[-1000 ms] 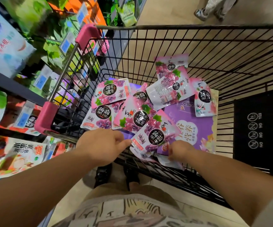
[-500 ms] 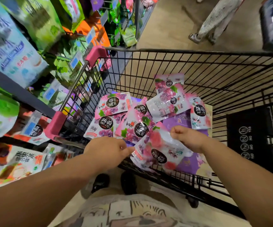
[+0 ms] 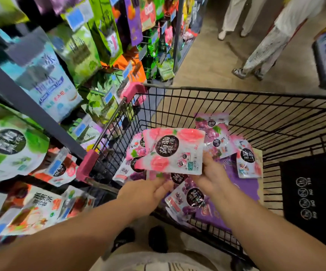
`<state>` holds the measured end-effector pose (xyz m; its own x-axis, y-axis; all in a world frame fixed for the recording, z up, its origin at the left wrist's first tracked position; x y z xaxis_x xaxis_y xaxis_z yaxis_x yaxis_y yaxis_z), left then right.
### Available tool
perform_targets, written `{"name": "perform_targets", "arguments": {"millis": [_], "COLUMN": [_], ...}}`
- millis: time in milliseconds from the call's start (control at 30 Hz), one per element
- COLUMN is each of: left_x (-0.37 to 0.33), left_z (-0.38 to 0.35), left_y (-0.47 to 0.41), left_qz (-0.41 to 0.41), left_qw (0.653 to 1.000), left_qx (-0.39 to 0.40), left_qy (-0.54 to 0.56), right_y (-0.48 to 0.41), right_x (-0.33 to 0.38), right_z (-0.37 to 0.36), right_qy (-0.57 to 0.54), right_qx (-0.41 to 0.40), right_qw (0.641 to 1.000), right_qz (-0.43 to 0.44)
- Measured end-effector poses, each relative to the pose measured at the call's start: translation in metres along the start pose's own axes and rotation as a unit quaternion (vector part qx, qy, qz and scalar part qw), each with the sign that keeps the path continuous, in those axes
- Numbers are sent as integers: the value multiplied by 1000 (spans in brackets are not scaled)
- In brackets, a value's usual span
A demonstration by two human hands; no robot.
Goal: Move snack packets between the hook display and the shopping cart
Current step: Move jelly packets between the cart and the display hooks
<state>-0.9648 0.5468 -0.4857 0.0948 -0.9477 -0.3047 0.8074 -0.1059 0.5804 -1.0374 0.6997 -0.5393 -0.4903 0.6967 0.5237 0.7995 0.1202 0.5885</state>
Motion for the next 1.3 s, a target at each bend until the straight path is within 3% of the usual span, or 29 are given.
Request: {"name": "perform_targets", "arguments": {"millis": [200,333,400,600,800,900,1000,1133,1300], "left_x": [19,29,35,43,36,29,27,27,33], "left_z": [12,23,21,16,27,28,25,22,12], "left_y": [-6,-6,-8,-14,-8,-5,-5,-4,-13], "left_qz": [99,150,160,142,100,91,88,100,82], "left_qw": [982,905,885,873,910,937,951,937,918], "left_qx": [-61,-105,-128,-158,-180,-160,-137,-111,-73], "left_qy": [148,384,418,439,358,296,262,316,382], "right_y": [24,27,26,22,9,6,8,17,21], "right_x": [-35,-42,-45,-40,-15,-7,-11,-16,-28], "right_z": [-32,-38,-34,-27,-14,-13,-20,-26,-24], "right_qy": [4,36,59,124,25,126,252,202,164], "right_qx": [29,89,96,83,67,64,123,129,98], "right_qw": [999,994,991,986,996,989,959,971,981], "right_qz": [-45,-56,-70,-78,-52,-44,-29,0,-26]}}
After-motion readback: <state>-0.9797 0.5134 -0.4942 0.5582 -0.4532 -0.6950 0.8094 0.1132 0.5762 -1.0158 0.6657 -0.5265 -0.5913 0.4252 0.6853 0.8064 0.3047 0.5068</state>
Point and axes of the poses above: each hand's wrist, its own y-axis away from the middle knuckle, its own z-axis out of the back of the hand, x = y × z, the point moved 7 cm from there along -y, towards the middle knuckle, and after that the axes turned 5 degrees about z, right-handed, at the moved point
